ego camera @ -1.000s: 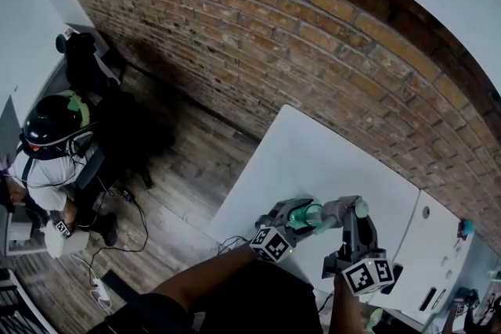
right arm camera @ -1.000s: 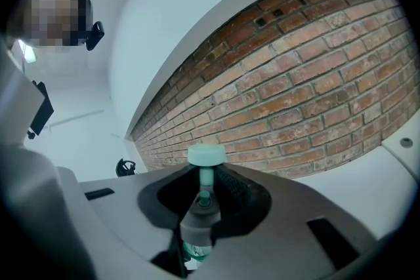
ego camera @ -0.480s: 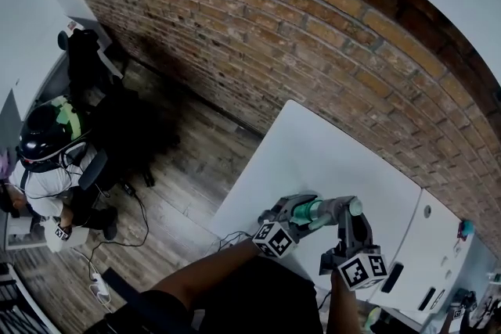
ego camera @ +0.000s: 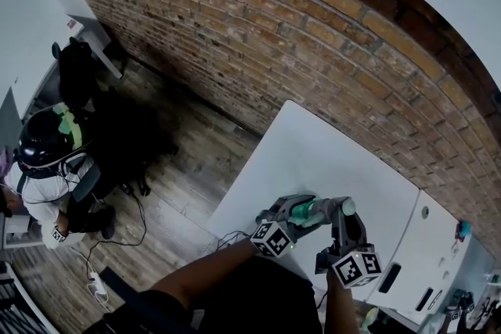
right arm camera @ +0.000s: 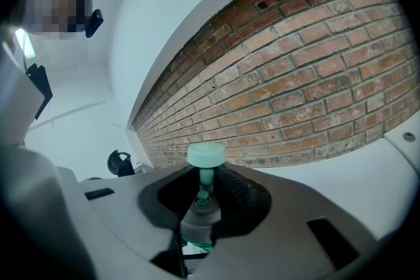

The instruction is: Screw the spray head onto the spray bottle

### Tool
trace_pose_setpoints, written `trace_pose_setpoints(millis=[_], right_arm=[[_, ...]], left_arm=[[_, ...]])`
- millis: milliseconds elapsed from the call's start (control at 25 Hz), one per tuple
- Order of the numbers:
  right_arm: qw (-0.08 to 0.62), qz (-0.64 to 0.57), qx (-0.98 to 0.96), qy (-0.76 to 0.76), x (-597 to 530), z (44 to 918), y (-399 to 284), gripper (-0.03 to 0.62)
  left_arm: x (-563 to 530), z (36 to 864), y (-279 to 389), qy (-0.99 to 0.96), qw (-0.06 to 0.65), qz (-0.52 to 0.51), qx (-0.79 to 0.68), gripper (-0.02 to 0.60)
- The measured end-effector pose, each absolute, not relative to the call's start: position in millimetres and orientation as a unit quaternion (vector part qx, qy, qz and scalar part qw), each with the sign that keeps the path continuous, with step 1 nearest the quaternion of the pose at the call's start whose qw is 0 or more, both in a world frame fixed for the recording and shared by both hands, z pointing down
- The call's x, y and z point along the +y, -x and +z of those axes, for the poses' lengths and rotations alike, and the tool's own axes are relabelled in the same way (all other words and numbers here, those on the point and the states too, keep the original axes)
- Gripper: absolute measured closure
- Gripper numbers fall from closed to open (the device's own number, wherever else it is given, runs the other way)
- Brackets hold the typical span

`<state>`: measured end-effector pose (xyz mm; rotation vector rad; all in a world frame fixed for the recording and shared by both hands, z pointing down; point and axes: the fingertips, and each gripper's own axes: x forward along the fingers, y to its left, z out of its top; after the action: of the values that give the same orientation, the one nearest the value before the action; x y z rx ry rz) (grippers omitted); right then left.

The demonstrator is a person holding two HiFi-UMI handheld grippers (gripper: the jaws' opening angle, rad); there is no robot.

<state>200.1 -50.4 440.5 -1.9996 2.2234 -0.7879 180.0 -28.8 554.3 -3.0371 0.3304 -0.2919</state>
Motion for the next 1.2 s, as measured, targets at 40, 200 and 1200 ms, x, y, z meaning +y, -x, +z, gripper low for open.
trace_pose_setpoints(millis=[40, 200, 1200], right_arm=[[0.024, -0.254, 0.72, 0.645, -50, 441, -199, 0.528], [0.015, -0.243, 0.73, 0.639, -51, 445, -193, 0.528], [-0.013, -0.164, 0.763, 0.625, -48, 442, -178, 0.528]], left_arm=[[-29, 554, -180, 0.989, 0.036, -0.095, 0.108, 0.259], [-27, 557, -180, 0.989, 0.04, -0.095, 0.105, 0.259], [-26, 564, -180, 0.99, 0.039, -0.097, 0.097, 0.259]])
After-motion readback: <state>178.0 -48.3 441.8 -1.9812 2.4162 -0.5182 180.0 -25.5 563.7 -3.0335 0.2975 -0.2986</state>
